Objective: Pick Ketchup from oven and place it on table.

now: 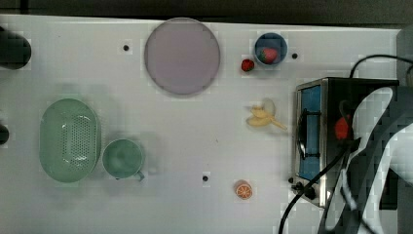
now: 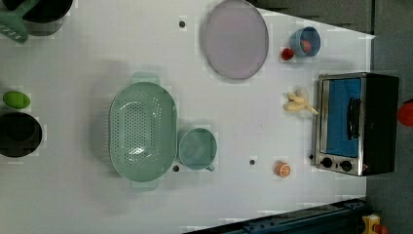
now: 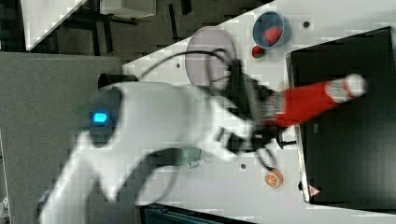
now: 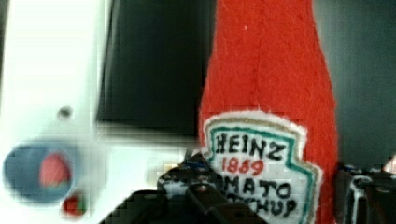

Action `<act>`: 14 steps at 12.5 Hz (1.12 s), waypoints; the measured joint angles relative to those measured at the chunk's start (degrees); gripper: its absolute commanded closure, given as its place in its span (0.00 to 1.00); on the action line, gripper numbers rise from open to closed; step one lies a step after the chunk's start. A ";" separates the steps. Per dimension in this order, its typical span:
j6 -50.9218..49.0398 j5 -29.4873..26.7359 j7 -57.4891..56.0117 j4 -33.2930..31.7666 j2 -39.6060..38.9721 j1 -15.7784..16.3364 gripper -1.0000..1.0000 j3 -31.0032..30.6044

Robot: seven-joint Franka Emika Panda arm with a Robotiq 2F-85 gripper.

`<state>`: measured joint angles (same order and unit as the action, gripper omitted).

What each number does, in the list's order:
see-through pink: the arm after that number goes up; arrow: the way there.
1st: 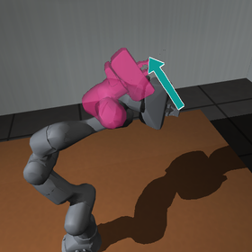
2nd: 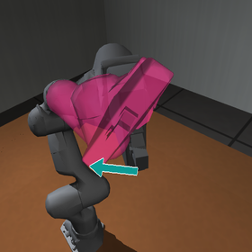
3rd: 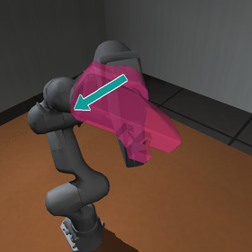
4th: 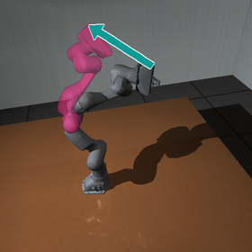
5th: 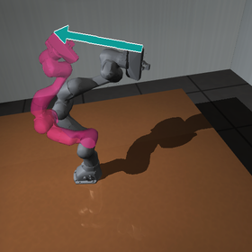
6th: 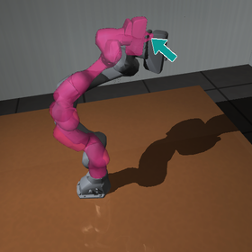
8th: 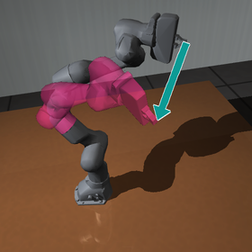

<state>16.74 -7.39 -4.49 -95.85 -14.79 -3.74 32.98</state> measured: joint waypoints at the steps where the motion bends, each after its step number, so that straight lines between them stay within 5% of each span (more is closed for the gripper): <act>1: -1.58 -0.20 0.00 0.50 2.57 1.01 0.36 -1.73; 6: -7.40 0.74 -0.46 2.29 11.77 10.01 0.36 -10.63; 10: -7.67 6.60 -0.62 0.73 11.51 14.01 0.36 -19.00; 14: -4.18 7.62 -0.61 -11.69 10.96 14.97 0.36 -25.05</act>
<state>12.57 0.22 -5.10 -107.54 -3.83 11.23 7.93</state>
